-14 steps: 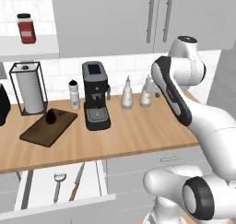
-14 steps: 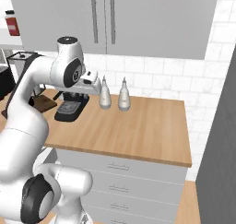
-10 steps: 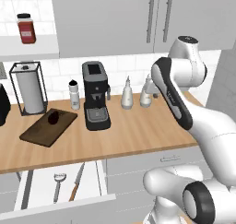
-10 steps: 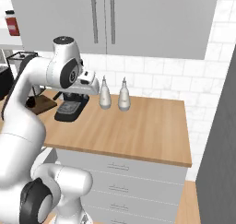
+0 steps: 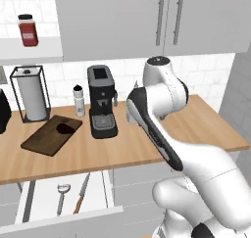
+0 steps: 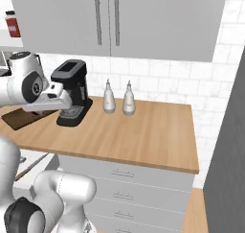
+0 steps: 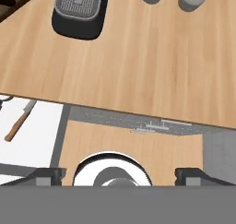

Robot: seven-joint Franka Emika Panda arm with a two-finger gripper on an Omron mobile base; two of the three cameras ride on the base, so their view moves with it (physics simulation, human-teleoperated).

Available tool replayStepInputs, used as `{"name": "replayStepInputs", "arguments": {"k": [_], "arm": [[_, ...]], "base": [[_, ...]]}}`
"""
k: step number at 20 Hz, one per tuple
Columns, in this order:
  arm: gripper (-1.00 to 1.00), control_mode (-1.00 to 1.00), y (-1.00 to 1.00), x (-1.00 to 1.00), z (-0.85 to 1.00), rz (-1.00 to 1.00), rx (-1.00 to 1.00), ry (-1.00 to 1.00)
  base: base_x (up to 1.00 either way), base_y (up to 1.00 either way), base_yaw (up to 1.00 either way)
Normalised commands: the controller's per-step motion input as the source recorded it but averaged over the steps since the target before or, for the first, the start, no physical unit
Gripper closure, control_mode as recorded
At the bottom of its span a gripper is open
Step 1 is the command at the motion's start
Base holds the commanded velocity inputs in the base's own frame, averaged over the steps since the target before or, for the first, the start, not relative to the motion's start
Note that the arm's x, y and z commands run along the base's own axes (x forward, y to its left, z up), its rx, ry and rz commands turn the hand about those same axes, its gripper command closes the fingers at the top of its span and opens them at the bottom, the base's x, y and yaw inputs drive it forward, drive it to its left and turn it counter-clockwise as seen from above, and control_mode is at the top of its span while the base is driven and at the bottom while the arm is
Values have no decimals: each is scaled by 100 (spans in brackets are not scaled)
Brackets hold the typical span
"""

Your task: Place the appropriate cutting tool for cutting the avocado skin on the cutting board.

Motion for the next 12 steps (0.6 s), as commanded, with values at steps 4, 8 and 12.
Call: {"name": "replayStepInputs", "arguments": {"k": [4,8,12], "arm": [[-100,-100,100,-1,-59,0,-10,27],[-100,-100,100,0,-82,0,-1,10],[-100,-100,38,-7,-76,-3,4,0]], "base": [[0,0,0],[0,0,0],[0,0,0]]}}
